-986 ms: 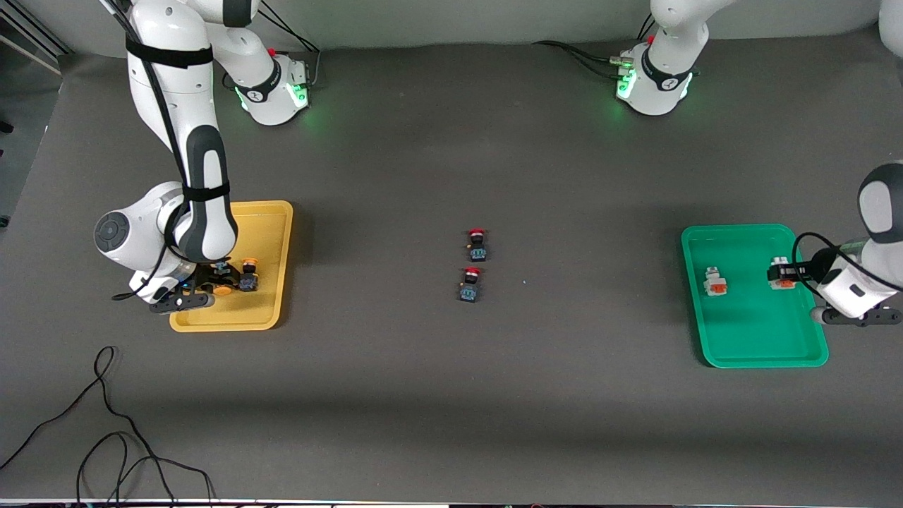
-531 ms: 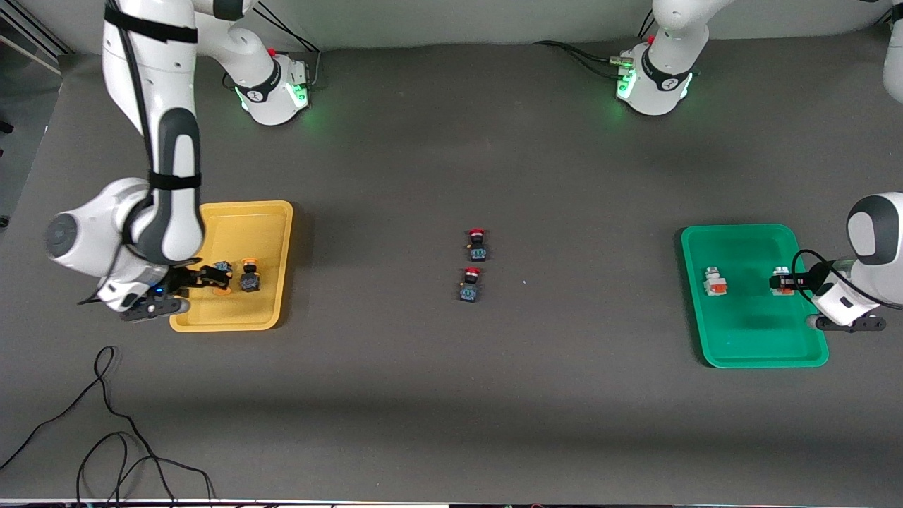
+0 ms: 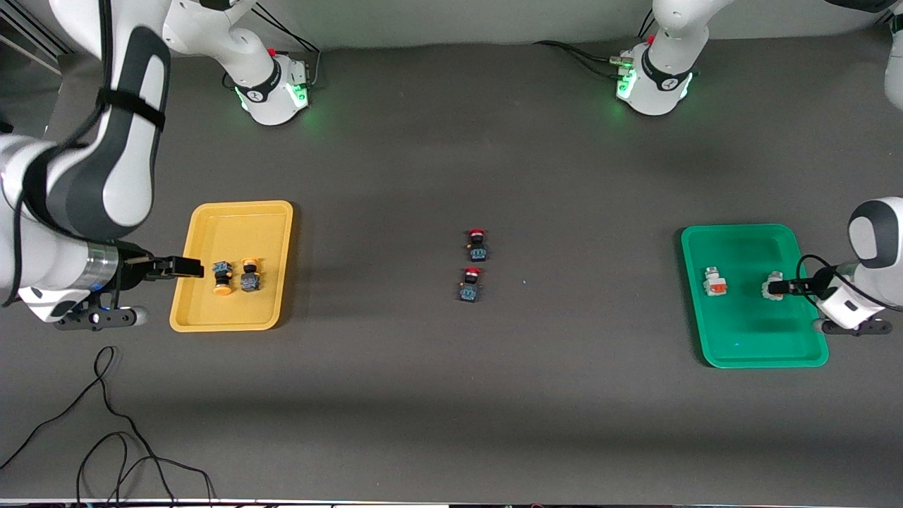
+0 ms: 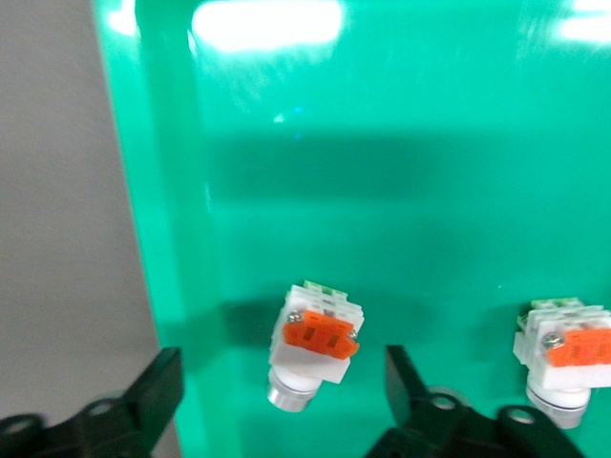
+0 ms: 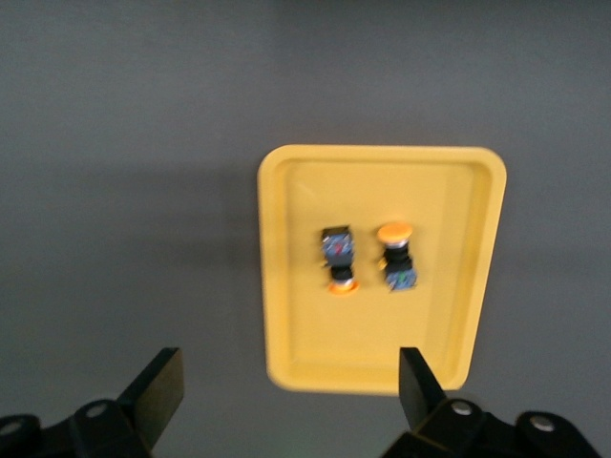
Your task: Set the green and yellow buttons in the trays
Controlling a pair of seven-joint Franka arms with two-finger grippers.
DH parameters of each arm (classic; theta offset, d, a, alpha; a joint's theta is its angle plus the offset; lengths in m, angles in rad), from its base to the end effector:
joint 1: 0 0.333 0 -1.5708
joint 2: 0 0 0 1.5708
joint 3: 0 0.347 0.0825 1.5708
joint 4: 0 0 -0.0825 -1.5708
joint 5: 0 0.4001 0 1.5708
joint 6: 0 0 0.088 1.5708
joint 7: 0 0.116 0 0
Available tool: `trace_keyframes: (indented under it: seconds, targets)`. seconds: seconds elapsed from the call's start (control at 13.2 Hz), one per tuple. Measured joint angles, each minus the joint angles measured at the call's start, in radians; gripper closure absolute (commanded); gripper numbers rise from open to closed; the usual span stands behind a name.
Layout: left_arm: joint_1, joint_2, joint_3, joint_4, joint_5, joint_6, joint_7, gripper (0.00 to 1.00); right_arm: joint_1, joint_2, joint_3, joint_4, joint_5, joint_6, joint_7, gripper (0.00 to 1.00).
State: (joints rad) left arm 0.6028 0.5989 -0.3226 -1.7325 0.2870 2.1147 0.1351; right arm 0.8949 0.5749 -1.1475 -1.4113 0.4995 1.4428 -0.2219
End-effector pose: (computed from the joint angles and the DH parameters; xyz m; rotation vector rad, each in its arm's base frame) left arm 0.6386 0.2200 0.2416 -3.1188 -0.0157 0.2837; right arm 0.6568 0.0519 0.5101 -3.0960 0.0182 0.3335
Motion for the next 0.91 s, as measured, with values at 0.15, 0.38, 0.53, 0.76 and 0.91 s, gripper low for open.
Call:
trace_keyframes:
  seconds: [0.15,0.38,0.53,0.76,0.91]
  targets:
    - [0.000,-0.049,-0.038,0.076,-0.006,-0.127,0.006,0.01,-0.002,-0.001,-0.015,0.143,-0.010,-0.125,0.087,0.00]
    - [-0.005,-0.188,-0.126,0.217,-0.053,-0.421,0.011,0.01,-0.005,-0.010,-0.083,0.293,-0.012,-0.244,0.122,0.00]
    - [-0.009,-0.287,-0.189,0.266,-0.069,-0.533,0.013,0.00,-0.027,-0.032,-0.095,0.311,-0.013,-0.261,0.122,0.00]
    - [-0.017,-0.400,-0.261,0.274,-0.101,-0.573,0.013,0.00,-0.059,-0.034,-0.089,0.308,-0.013,-0.265,0.120,0.00]
    - [-0.022,-0.439,-0.270,0.274,-0.147,-0.585,0.013,0.00,-0.062,-0.034,-0.080,0.308,-0.012,-0.265,0.120,0.00]
